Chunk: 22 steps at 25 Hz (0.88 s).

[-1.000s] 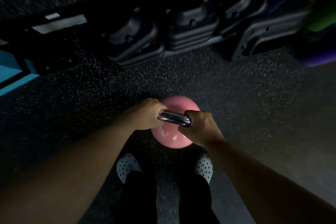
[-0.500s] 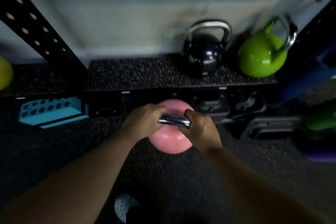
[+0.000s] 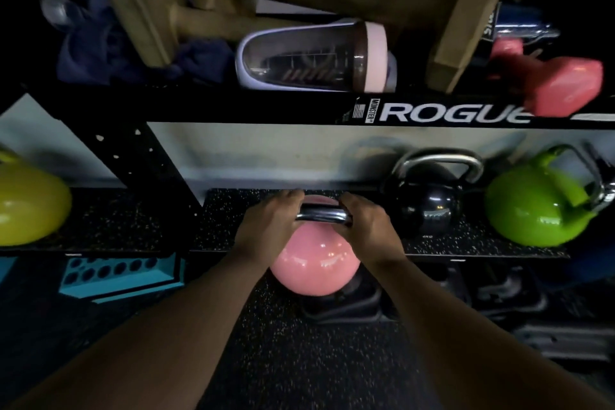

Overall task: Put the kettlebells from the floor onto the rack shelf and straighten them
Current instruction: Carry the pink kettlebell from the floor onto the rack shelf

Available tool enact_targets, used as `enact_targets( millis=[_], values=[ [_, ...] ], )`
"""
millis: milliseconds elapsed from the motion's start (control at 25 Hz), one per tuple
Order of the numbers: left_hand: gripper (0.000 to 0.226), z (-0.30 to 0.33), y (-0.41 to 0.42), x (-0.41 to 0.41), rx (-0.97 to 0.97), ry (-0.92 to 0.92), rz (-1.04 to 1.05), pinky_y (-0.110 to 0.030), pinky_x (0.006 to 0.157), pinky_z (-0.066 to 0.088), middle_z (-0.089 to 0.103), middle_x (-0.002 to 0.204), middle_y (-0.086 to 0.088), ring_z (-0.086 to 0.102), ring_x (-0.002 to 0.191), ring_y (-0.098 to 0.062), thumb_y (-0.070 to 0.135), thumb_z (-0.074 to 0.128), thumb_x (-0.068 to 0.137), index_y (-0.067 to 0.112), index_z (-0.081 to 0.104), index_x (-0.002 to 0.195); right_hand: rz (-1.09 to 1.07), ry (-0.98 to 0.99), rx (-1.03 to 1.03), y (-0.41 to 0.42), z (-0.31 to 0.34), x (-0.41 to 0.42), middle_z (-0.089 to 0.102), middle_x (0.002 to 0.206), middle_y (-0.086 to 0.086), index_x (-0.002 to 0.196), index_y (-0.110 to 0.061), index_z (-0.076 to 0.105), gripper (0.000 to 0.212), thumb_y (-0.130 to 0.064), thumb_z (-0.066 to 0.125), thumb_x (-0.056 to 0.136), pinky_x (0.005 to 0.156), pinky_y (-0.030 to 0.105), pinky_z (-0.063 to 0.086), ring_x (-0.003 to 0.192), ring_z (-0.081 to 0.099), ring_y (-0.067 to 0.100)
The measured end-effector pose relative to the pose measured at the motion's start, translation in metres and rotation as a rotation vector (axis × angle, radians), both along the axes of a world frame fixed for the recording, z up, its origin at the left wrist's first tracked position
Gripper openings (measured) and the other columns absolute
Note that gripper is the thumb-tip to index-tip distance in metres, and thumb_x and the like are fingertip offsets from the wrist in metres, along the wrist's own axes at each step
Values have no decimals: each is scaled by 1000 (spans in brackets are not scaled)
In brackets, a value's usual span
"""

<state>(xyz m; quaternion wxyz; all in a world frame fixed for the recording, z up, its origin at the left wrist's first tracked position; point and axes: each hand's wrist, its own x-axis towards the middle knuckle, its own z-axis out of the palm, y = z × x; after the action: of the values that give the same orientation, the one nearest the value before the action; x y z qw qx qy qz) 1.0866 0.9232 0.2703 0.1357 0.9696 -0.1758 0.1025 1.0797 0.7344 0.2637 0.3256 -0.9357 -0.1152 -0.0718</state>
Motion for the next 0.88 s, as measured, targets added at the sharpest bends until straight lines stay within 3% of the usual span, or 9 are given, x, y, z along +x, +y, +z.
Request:
enact_targets(
  millis=[80, 200, 360, 480, 640, 760, 880],
  values=[
    [29, -5, 7, 21, 7, 14, 35, -25, 50, 37, 61, 77, 0, 58, 66, -19, 16, 80, 76, 13, 56, 92, 24, -17, -41, 7, -4, 26, 62, 80, 9, 89, -7, 59, 20, -5, 72, 74, 60, 30, 33, 74, 58, 29],
    [29, -14, 13, 49, 9, 23, 76, -25, 52, 32, 49, 79, 4, 44, 74, -14, 14, 75, 80, 15, 49, 92, 63, -8, -55, 16, -8, 58, 53, 75, 10, 81, -6, 50, 20, 2, 66, 75, 59, 39, 38, 71, 52, 31],
    [20, -21, 13, 78, 44, 35, 158, -37, 60, 51, 60, 96, -7, 52, 95, -24, 6, 63, 89, 10, 49, 103, 23, -22, -38, 26, -15, 84, 48, 78, 8, 82, -6, 48, 17, 5, 61, 78, 59, 36, 35, 74, 48, 29],
    [24, -27, 6, 93, 39, 22, 218, -35, 59, 48, 58, 105, -13, 51, 101, -27, 1, 56, 92, 5, 47, 114, -30, -23, -9, 33, -22, 101, 51, 85, 11, 89, -2, 53, 10, 6, 57, 84, 64, 36, 38, 82, 50, 30],
    [35, -30, 6, 108, 20, 43, 208, -37, 69, 53, 56, 113, -21, 52, 104, -31, -6, 48, 91, 1, 42, 125, -121, -1, -19, 42, -32, 118, 57, 104, 15, 106, -4, 56, 15, 0, 54, 92, 78, 36, 44, 100, 50, 29],
    [41, -36, 7, 109, -19, 22, 209, -35, 65, 48, 53, 112, -20, 52, 101, -31, -11, 45, 88, 2, 40, 126, -81, -1, -43, 38, -38, 126, 57, 101, 13, 104, -7, 54, 13, -4, 55, 92, 78, 40, 46, 97, 49, 28],
    [43, -45, 5, 107, -29, -19, 254, -31, 59, 43, 53, 113, -19, 52, 99, -29, -11, 42, 87, 2, 39, 128, 2, -11, -63, 30, -42, 129, 54, 97, 7, 103, -9, 53, 12, -6, 57, 92, 73, 35, 41, 93, 50, 25]
  ],
)
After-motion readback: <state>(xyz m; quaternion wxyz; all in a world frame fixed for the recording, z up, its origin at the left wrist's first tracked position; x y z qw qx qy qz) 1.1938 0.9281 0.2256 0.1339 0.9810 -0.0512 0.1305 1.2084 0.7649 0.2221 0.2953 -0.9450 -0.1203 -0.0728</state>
